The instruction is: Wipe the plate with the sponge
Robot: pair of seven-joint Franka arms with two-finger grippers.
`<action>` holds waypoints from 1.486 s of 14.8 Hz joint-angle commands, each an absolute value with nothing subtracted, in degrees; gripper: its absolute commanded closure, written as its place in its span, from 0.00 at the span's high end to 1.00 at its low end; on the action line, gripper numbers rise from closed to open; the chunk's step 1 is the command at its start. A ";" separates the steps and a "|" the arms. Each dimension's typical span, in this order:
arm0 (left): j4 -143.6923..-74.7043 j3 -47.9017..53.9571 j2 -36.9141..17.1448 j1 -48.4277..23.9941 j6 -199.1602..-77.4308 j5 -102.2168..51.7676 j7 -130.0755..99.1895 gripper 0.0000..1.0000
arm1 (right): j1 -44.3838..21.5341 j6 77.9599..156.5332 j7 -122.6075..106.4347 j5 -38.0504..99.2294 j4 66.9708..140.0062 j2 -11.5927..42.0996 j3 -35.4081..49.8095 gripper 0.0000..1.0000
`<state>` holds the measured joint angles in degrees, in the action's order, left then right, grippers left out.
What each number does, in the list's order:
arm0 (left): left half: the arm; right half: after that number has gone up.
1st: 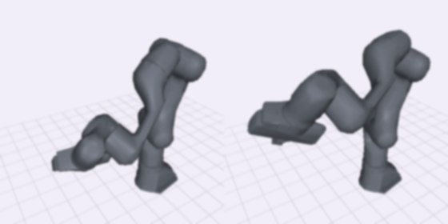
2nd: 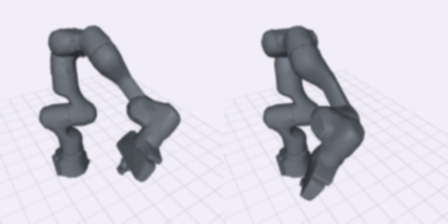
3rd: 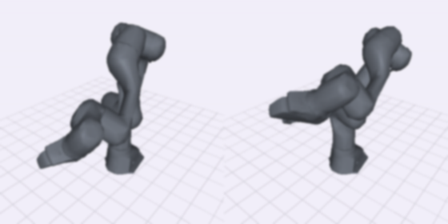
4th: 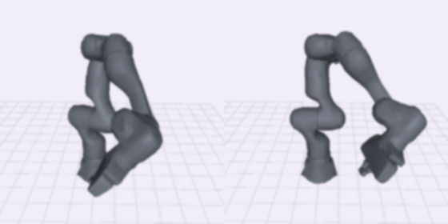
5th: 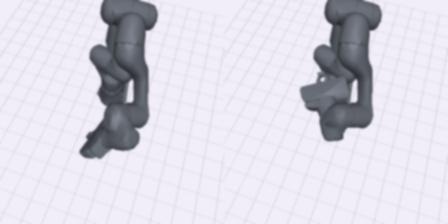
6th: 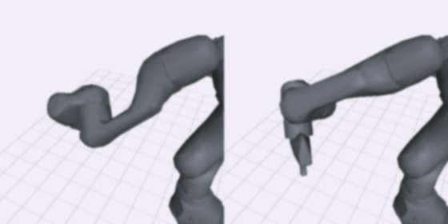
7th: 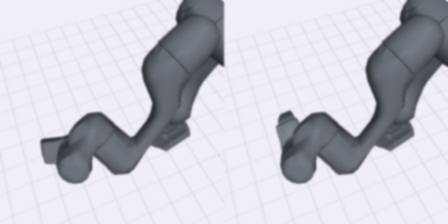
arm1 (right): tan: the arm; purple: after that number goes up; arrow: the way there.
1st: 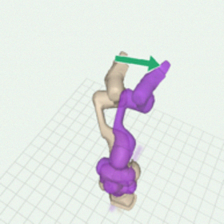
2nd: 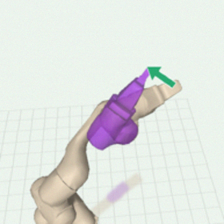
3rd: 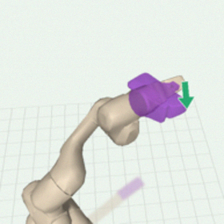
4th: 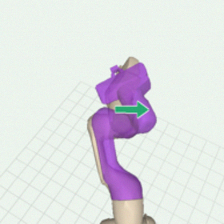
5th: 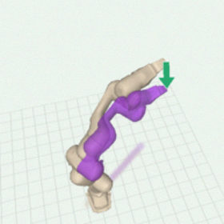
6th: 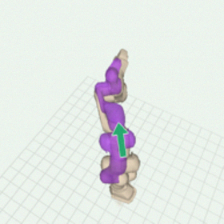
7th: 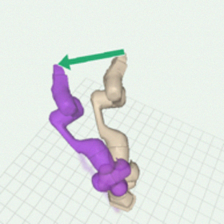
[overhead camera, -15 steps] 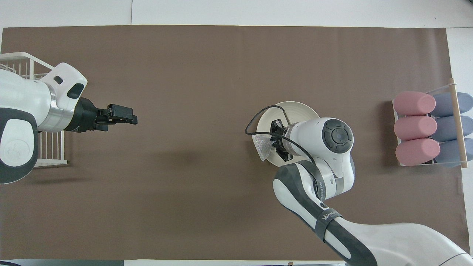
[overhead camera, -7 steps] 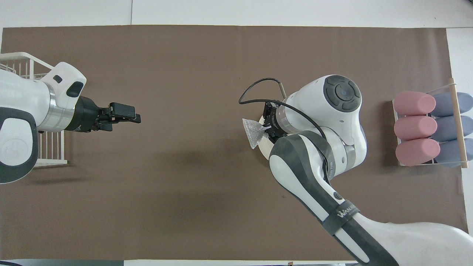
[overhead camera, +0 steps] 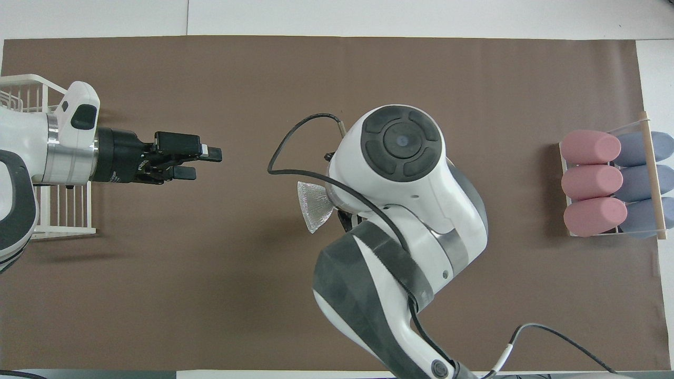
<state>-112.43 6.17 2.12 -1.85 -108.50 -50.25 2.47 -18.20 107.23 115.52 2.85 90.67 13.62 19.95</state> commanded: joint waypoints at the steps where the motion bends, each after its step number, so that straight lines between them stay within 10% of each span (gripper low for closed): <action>1: -116.70 6.24 4.91 -0.53 -106.79 -59.20 9.03 1.00 | -18.72 102.93 117.69 1.67 85.62 14.94 19.95 0.00; 17: -127.00 6.50 7.65 -13.26 -113.54 -79.27 22.76 0.99 | -18.11 103.18 117.69 1.76 85.17 15.21 20.04 0.00; 20: -127.18 6.50 7.56 -13.89 -114.87 -79.89 22.76 0.88 | -18.02 103.27 117.69 1.76 85.17 15.21 20.04 0.00; 22: -127.27 6.50 7.65 -14.59 -115.48 -79.89 22.76 0.62 | -17.84 103.27 117.69 1.67 85.25 15.21 20.04 0.00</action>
<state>-125.14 7.26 5.76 -13.07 -113.43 -78.53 21.61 -18.63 103.67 117.13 2.65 86.62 14.25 19.40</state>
